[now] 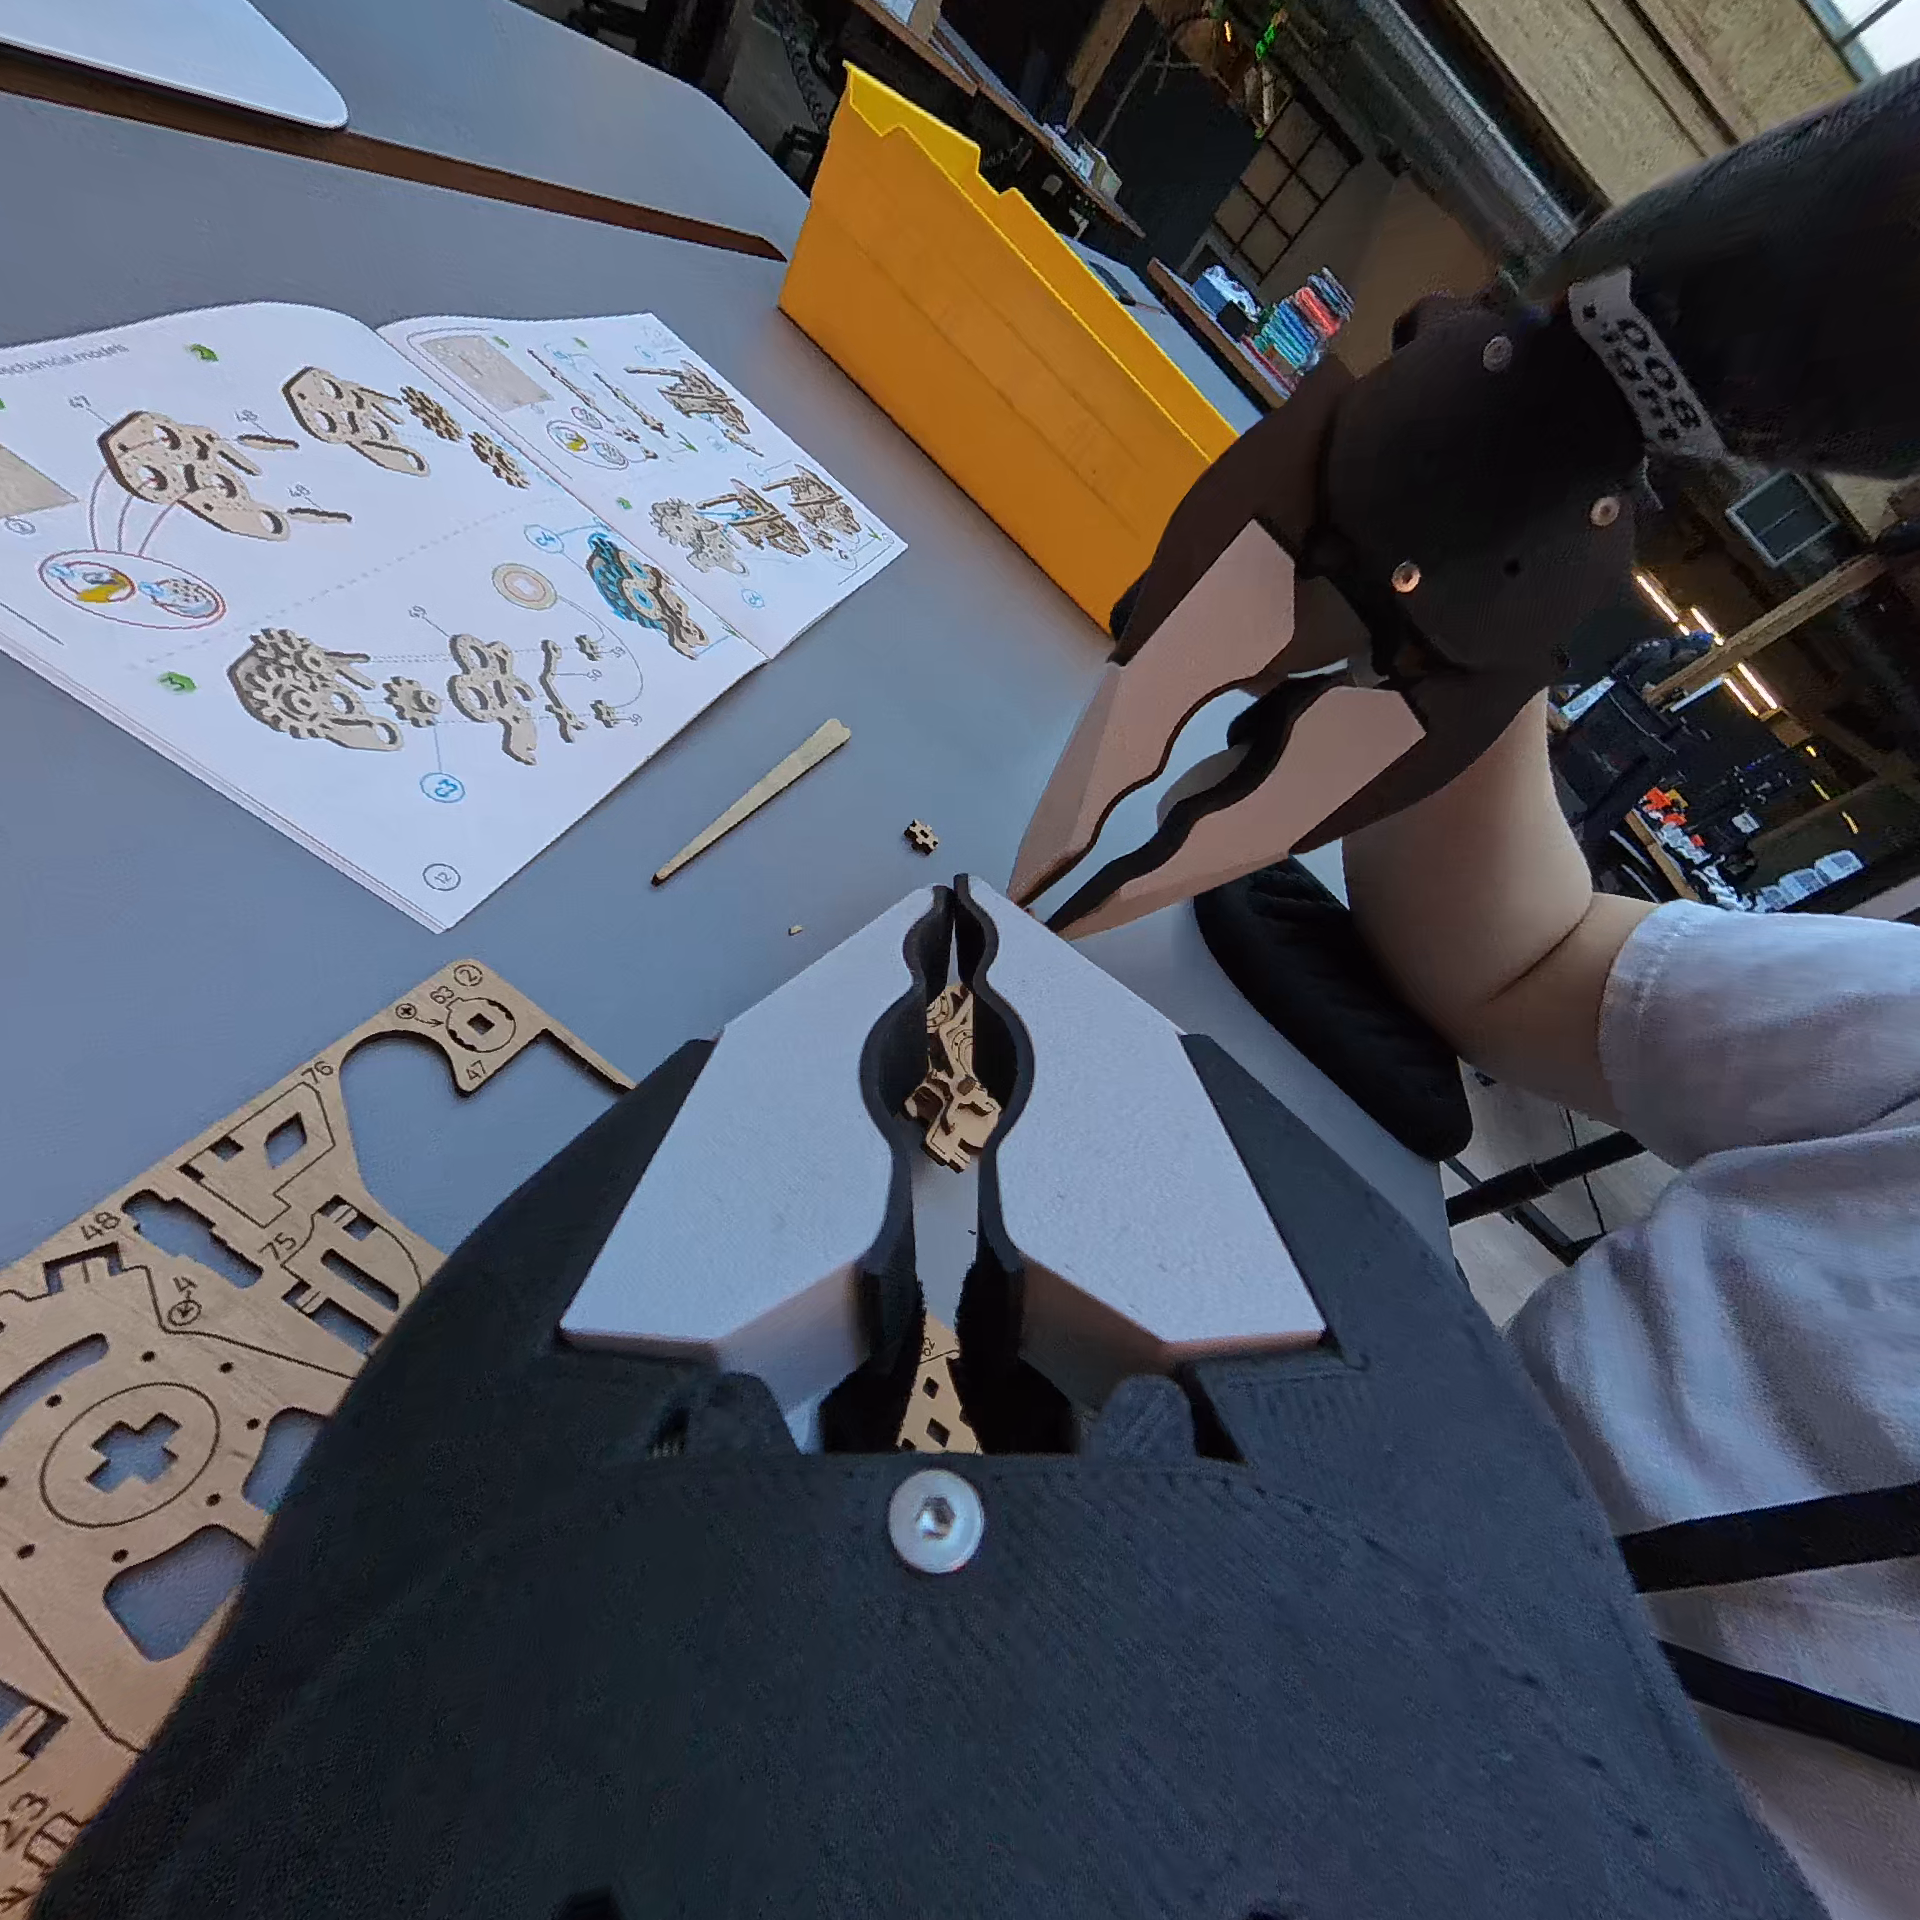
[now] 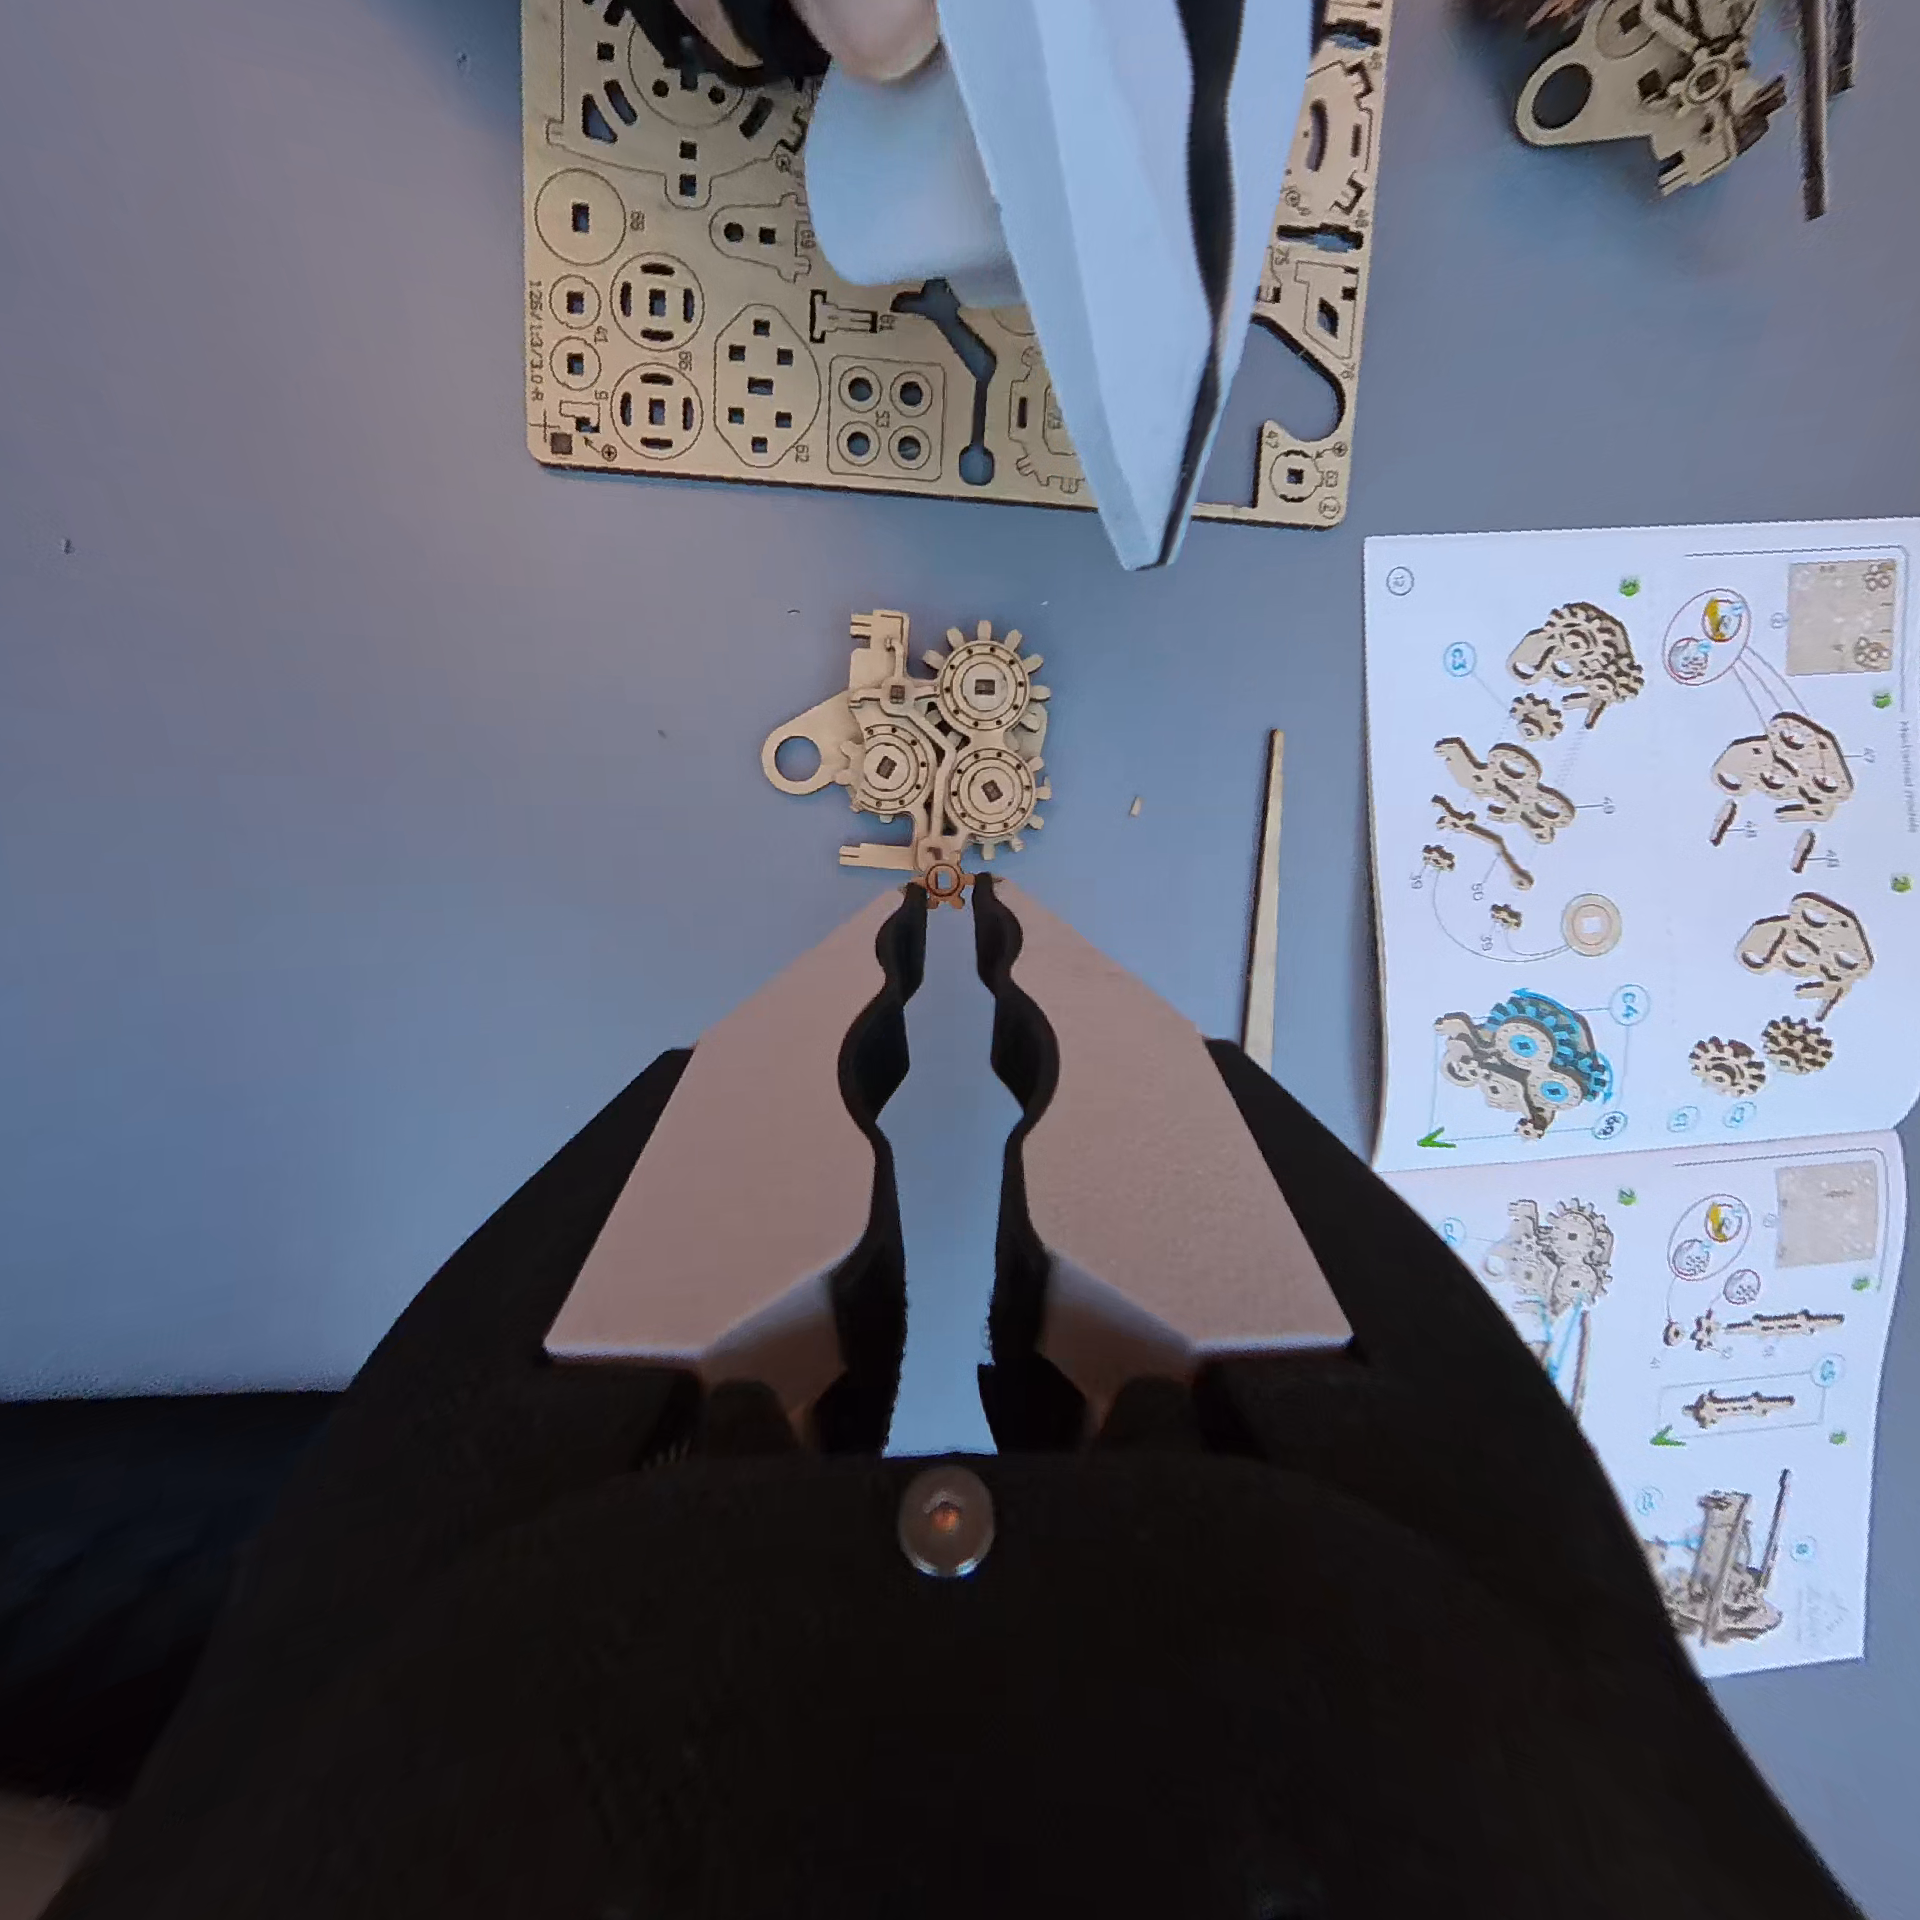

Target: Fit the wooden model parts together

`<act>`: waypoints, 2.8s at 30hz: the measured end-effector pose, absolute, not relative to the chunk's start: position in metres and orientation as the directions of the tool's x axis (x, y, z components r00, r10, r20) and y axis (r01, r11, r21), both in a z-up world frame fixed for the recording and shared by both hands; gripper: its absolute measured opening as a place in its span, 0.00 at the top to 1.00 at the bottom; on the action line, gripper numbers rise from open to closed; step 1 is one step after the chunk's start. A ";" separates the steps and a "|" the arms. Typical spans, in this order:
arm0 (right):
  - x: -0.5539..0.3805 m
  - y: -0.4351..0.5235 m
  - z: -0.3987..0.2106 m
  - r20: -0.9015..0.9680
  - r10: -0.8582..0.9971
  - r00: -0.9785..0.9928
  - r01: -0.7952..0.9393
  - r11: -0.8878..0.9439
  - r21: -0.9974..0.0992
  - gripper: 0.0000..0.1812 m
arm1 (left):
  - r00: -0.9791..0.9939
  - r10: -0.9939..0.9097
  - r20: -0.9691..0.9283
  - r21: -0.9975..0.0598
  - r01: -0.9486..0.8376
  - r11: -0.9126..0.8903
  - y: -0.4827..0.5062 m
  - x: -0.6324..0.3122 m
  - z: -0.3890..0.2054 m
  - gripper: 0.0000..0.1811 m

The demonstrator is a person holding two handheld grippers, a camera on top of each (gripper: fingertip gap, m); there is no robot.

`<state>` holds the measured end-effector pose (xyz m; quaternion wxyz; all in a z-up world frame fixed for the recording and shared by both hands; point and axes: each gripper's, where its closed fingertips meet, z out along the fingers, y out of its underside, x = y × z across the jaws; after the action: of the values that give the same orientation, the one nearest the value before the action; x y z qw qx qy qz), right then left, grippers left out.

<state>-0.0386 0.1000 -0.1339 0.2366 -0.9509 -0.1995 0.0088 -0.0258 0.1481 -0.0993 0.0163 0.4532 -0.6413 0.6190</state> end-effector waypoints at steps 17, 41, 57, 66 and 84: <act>-0.046 0.106 -0.139 0.157 0.449 0.880 0.468 -0.759 -0.453 0.95 | -0.592 -0.548 0.591 -0.761 -0.635 -0.136 0.136 -0.030 -0.110 1.00; -0.040 0.104 -0.143 0.089 0.386 0.918 0.382 -0.804 -0.456 0.95 | -0.623 -0.618 0.480 -0.801 -0.598 -0.021 0.119 -0.030 -0.121 0.94; -0.041 0.106 -0.151 0.077 0.381 0.921 0.375 -0.821 -0.430 0.95 | -0.623 -0.624 0.472 -0.800 -0.600 -0.007 0.117 -0.030 -0.123 0.94; -0.039 0.106 -0.151 0.091 0.383 0.919 0.384 -0.821 -0.421 0.95 | -0.627 -0.641 0.444 -0.800 -0.599 0.032 0.113 -0.030 -0.128 0.94; -0.039 0.107 -0.152 0.091 0.399 0.912 0.400 -0.819 -0.412 0.95 | -0.630 -0.657 0.413 -0.751 -0.644 0.145 0.105 -0.033 -0.148 0.94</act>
<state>-0.0392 0.1067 -0.1519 0.2159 -0.9537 -0.2094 -0.0005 -0.0330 0.1046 -0.1477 -0.0066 0.4300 -0.7567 0.4925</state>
